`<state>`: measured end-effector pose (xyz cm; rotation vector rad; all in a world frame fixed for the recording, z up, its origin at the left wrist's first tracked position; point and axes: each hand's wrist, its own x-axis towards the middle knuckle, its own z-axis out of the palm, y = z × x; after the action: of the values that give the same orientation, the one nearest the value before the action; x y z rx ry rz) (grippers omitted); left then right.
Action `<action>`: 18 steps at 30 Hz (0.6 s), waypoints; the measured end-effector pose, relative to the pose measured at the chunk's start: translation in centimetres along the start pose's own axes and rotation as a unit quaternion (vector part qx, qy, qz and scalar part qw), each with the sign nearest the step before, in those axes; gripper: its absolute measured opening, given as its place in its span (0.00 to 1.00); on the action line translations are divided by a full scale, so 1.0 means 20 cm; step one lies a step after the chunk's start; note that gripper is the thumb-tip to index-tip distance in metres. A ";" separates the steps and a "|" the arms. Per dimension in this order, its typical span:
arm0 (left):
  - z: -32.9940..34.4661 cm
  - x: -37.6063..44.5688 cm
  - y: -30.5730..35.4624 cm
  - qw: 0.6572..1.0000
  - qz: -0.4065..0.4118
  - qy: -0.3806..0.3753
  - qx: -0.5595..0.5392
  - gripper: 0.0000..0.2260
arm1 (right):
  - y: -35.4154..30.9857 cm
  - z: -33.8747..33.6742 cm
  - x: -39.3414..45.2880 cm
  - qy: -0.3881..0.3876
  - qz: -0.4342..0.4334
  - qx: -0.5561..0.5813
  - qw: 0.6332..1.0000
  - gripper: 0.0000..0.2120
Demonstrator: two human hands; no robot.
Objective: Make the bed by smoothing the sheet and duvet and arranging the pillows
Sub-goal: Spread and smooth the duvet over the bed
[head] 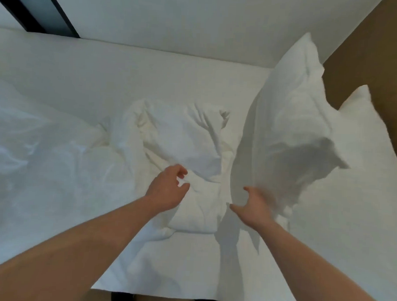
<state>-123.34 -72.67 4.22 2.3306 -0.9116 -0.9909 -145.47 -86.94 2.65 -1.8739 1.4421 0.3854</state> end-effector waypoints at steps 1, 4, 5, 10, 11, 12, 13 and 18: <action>0.06 -0.07 -0.13 0.999 -0.032 -0.023 0.008 0.11 | 0.06 0.13 0.03 -0.012 0.012 0.035 0.999 0.42; 0.22 -0.29 -0.51 0.977 -0.178 -0.120 0.005 0.15 | 0.38 0.58 0.19 -0.080 0.067 0.074 0.992 0.58; 0.26 -0.35 -0.63 0.961 -0.234 -0.146 -0.009 0.19 | 0.40 0.67 0.19 -0.097 0.070 0.095 0.988 0.58; 0.37 -0.49 -1.03 0.913 -0.364 -0.142 -0.121 0.34 | 0.06 0.77 -0.02 0.066 0.069 0.292 0.952 0.39; 0.37 -0.50 -1.04 0.914 -0.356 -0.140 -0.137 0.31 | 0.03 0.78 -0.01 0.112 0.082 0.333 0.933 0.46; 0.36 -0.51 -1.03 0.918 -0.341 -0.131 -0.157 0.29 | -0.02 0.75 -0.02 0.137 0.103 0.356 0.919 0.52; 0.35 -0.50 -1.00 0.926 -0.317 -0.112 -0.172 0.26 | -0.06 0.73 -0.01 0.167 0.102 0.358 0.913 0.57; 0.22 -0.30 -0.63 0.964 -0.178 0.016 -0.199 0.18 | -0.10 0.61 0.06 0.161 0.040 0.153 0.974 0.59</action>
<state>-124.79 -60.33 -3.58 2.1867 -0.2435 -1.1473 -140.95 -79.18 -5.82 -1.6833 1.6848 -0.1092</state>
